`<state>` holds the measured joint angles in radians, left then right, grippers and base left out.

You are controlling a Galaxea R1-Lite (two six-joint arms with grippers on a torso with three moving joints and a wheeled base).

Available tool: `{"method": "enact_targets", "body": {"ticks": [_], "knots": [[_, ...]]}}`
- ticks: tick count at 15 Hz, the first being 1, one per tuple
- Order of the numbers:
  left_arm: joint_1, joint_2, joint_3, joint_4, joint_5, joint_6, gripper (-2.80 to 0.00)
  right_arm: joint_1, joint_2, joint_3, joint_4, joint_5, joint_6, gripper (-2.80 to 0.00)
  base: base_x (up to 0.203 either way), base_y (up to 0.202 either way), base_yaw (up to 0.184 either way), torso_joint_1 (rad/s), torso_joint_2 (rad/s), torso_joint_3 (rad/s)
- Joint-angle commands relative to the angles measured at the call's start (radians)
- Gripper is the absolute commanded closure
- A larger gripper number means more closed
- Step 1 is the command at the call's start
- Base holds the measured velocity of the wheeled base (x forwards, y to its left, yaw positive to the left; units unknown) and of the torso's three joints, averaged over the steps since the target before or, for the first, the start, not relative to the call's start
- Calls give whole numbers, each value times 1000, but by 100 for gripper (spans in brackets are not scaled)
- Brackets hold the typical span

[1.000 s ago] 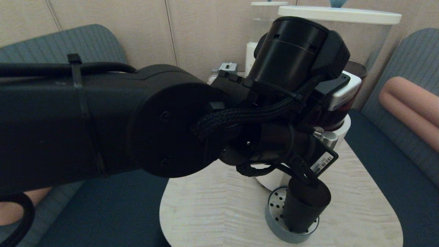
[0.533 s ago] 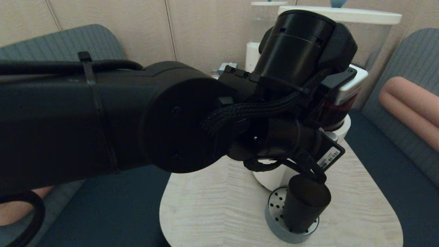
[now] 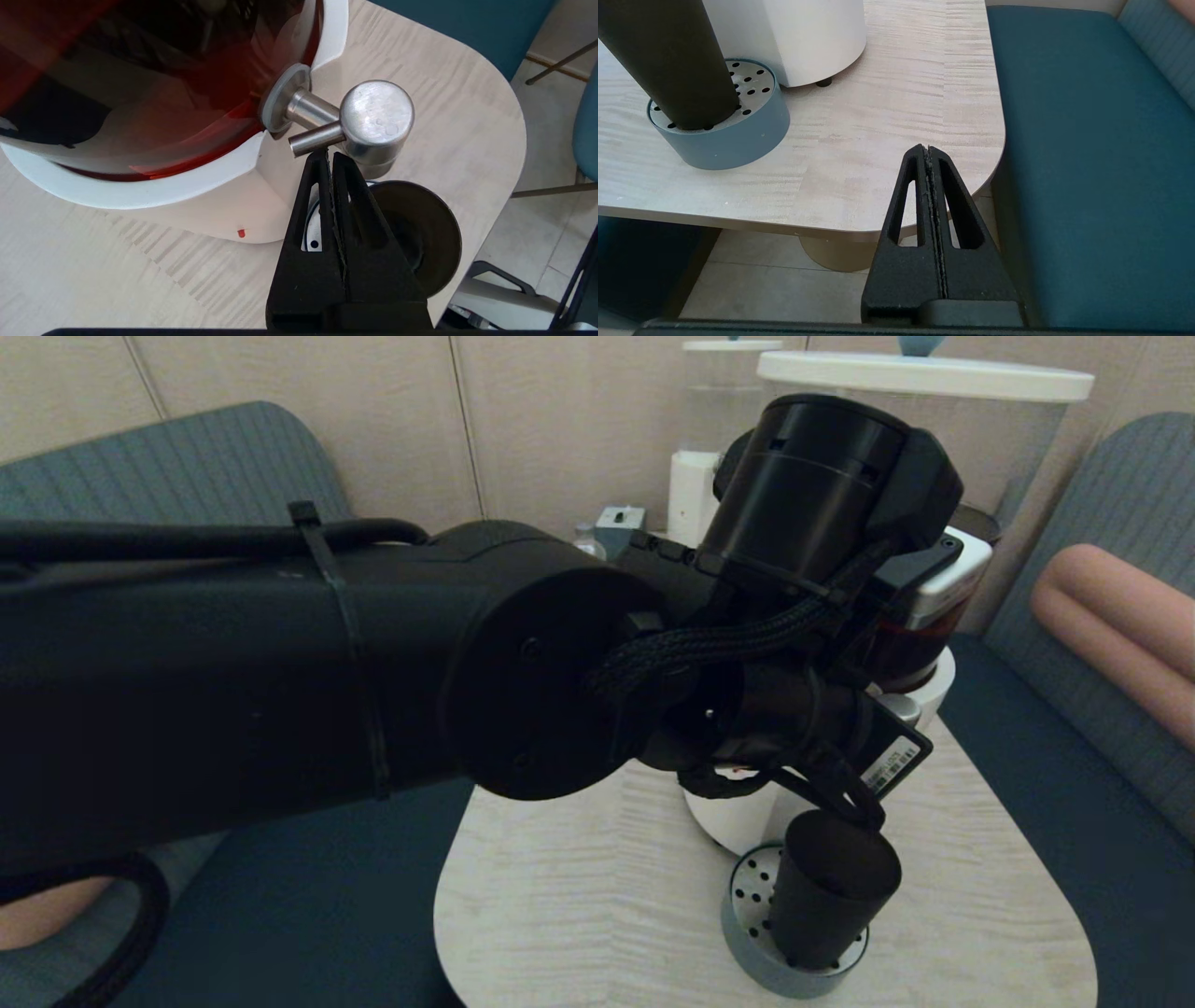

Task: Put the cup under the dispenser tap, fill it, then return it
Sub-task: Turn off the faucet

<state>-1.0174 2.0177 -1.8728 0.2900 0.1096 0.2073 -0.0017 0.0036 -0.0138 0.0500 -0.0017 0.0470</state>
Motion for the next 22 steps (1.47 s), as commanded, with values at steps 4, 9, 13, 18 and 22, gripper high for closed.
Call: {"method": "enact_targets", "body": {"ticks": [4, 9, 13, 18, 22], "knots": [[10, 24, -43, 1, 2, 3, 0, 0, 1, 0, 1, 0, 1, 0, 0, 0, 0, 0, 0, 0], [11, 33, -51, -14, 4, 6, 0, 0, 1, 0, 1, 0, 1, 0, 0, 0, 0, 0, 0, 0], [11, 33, -50, -47, 4, 6, 0, 0, 1, 0, 1, 0, 1, 0, 0, 0, 0, 0, 0, 0], [11, 38, -49, -80, 2, 6, 0, 0, 1, 0, 1, 0, 1, 0, 0, 0, 0, 0, 0, 0], [11, 45, -49, -94, 1, 7, 0, 0, 1, 0, 1, 0, 1, 0, 0, 0, 0, 0, 0, 0]]}}
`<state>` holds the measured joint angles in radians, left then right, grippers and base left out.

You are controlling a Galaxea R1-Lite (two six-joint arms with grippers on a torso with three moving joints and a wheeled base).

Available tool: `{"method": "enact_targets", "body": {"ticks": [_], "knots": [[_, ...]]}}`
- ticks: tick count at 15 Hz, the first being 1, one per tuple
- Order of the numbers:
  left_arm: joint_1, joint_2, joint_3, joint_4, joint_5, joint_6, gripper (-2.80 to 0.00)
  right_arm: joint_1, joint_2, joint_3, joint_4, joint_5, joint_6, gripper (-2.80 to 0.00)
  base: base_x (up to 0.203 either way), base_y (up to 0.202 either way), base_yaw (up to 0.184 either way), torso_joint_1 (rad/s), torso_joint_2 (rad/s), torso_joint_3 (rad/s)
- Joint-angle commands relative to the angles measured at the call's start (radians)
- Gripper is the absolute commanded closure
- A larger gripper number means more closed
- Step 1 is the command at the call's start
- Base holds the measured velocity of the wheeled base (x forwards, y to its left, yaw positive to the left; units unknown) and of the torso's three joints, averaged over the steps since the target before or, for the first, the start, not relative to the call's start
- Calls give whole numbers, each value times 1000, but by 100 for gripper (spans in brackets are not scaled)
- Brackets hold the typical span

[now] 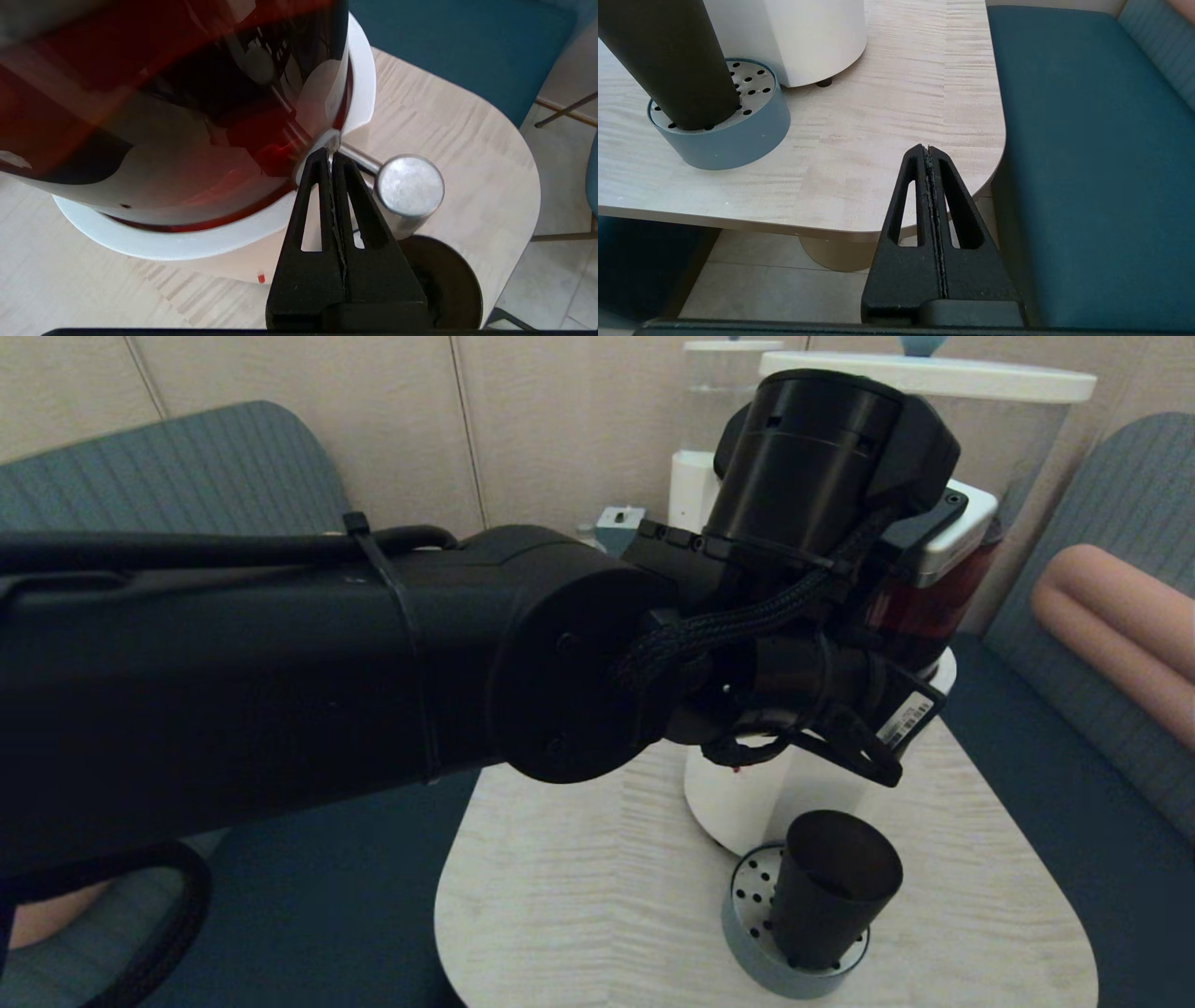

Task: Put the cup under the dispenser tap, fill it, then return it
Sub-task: Turn off the faucet

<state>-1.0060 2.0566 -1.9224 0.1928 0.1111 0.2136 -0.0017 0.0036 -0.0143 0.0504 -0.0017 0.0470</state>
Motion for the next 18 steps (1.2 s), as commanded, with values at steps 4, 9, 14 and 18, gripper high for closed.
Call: {"method": "enact_targets", "body": {"ticks": [4, 9, 14, 18], "knots": [[0, 10, 0, 2, -2, 1, 0, 0, 1, 0, 0, 0, 1, 0, 0, 0, 0, 0, 0, 0], [0, 14, 9, -16, 0, -3, 0, 0, 1, 0, 0, 0, 1, 0, 0, 0, 0, 0, 0, 0], [7, -35, 26, -2, 8, -12, 0, -1, 1, 0, 0, 0, 1, 0, 0, 0, 0, 0, 0, 0], [20, -161, 160, 2, 27, -16, 0, 0, 1, 0, 0, 0, 1, 0, 0, 0, 0, 0, 0, 0]]}}
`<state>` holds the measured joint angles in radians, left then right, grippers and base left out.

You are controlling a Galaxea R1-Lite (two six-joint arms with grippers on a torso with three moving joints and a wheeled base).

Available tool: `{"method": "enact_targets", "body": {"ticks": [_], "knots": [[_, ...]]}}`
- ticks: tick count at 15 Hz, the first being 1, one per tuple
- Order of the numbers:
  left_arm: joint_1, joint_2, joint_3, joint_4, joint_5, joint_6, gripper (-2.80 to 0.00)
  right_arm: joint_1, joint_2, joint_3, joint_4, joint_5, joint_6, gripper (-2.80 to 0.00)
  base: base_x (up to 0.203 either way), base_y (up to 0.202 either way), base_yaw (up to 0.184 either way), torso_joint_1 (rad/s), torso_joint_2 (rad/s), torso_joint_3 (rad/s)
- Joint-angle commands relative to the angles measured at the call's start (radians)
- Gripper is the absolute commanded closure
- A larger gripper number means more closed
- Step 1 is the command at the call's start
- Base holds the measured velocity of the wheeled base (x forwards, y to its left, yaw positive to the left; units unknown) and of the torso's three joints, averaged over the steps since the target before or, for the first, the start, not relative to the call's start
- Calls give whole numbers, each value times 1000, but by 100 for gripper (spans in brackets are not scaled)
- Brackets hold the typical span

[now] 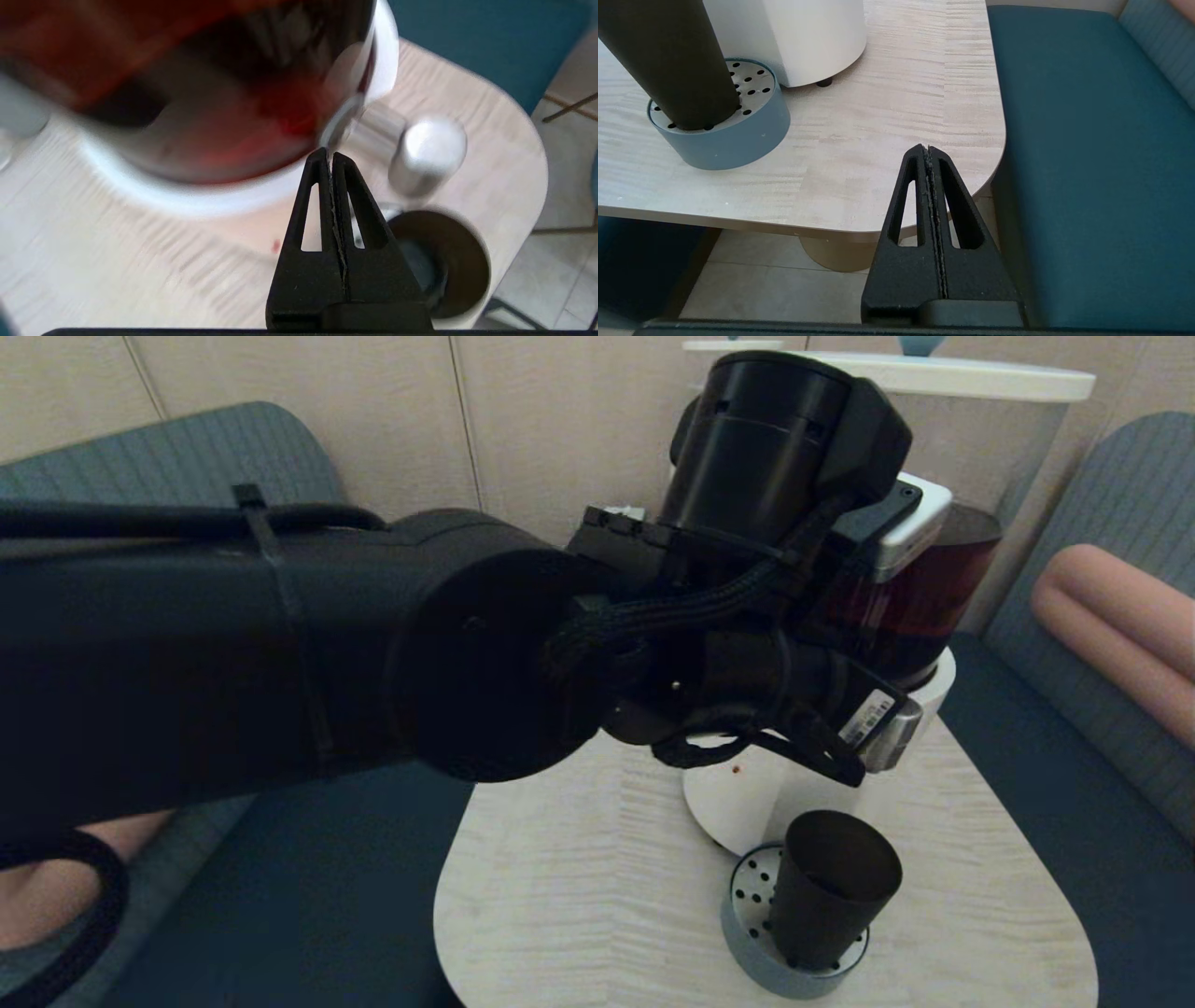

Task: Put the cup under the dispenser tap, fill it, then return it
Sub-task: Turn off the faucet, then place the cup next to the water dispenser

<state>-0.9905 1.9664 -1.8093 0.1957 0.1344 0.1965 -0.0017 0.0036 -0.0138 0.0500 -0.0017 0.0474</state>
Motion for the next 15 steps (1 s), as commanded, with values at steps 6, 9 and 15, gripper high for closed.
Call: {"method": "enact_targets", "body": {"ticks": [6, 9, 15], "knots": [[94, -407, 396, 24, 28, -11, 0, 0, 1, 0, 1, 0, 0, 0, 0, 0, 0, 0, 0, 0], [258, -578, 555, 65, -13, -21, 0, 0, 1, -1, 1, 0, 0, 0, 0, 0, 0, 0, 0, 0], [629, -763, 868, -249, -648, -63, 0, 0, 1, 0, 1, 0, 0, 0, 0, 0, 0, 0, 0, 0]]}}
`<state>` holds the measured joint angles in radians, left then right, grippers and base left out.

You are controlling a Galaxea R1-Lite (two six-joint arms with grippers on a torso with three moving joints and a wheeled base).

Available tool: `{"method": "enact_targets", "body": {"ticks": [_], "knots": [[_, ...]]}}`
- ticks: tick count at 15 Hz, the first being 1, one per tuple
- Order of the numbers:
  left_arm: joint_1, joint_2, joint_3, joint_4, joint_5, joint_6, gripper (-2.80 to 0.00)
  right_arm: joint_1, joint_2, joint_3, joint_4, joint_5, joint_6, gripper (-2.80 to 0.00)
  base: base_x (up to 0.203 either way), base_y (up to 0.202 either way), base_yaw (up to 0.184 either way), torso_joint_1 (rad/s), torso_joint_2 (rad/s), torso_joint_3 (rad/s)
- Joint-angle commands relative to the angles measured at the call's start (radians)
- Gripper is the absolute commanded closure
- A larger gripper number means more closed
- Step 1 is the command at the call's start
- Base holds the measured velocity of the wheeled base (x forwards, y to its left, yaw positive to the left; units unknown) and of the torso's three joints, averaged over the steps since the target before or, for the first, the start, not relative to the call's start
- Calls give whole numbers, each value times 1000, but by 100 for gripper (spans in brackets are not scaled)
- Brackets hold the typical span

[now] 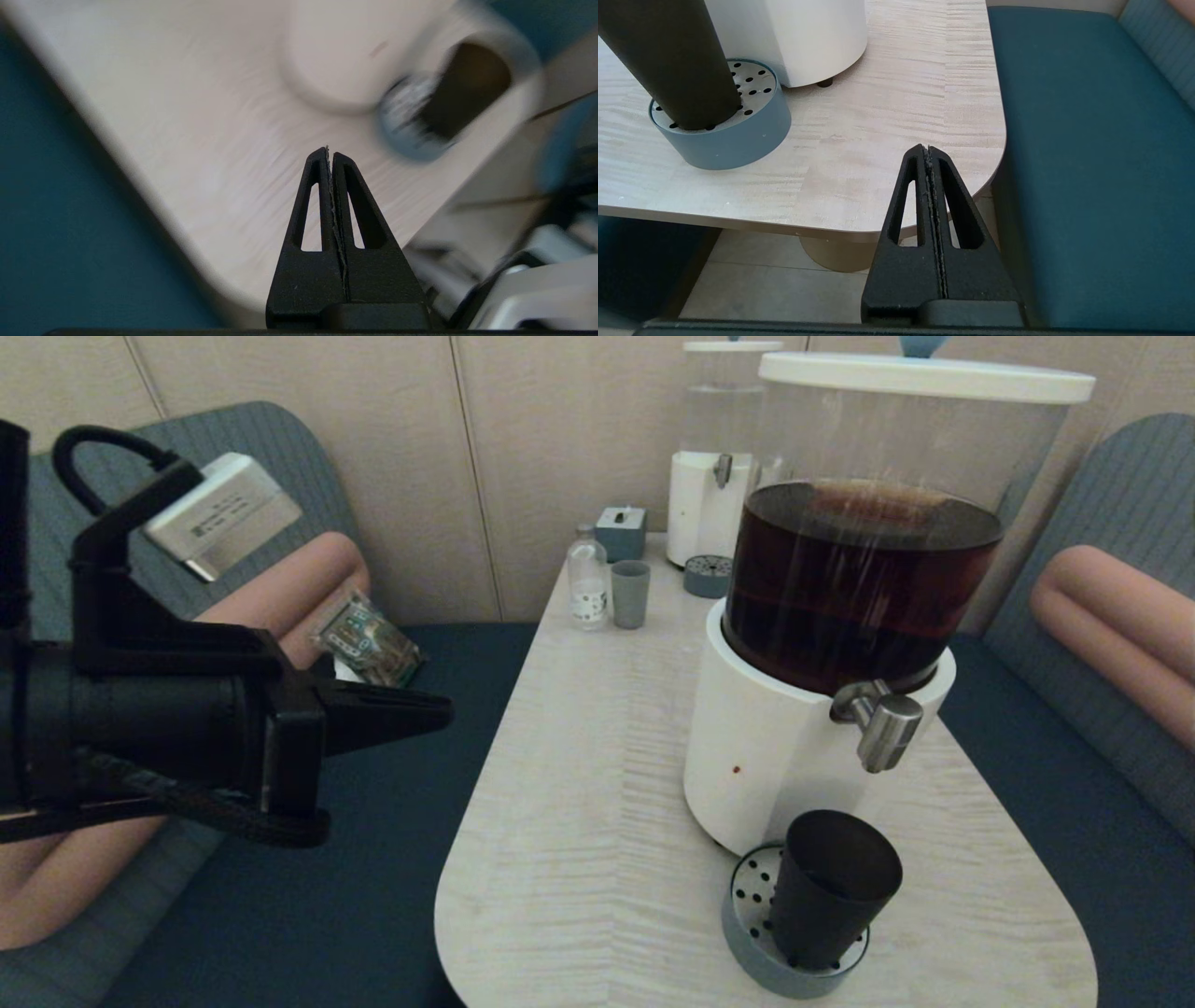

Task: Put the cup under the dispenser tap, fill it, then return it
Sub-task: Place the cup next to the water dispenser

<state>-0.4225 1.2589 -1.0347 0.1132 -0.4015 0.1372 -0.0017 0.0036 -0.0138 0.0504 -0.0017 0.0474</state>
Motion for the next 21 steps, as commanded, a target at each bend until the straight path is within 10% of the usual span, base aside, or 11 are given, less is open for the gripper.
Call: {"method": "enact_targets", "body": {"ticks": [1, 11, 17, 21], "knots": [[90, -57, 174, -300, -131, -14, 0, 0, 1, 0, 0, 0, 0, 0, 0, 0, 0, 0, 0, 0], [175, 102, 546, -990, -226, -97, 0, 0, 1, 0, 0, 0, 0, 0, 0, 0, 0, 0, 0, 0], [171, 125, 572, -1022, -377, -172, 0, 0, 1, 0, 0, 0, 0, 0, 0, 0, 0, 0, 0, 0], [171, 182, 638, -1130, -447, -100, 0, 0, 1, 0, 0, 0, 0, 0, 0, 0, 0, 0, 0, 0]]}}
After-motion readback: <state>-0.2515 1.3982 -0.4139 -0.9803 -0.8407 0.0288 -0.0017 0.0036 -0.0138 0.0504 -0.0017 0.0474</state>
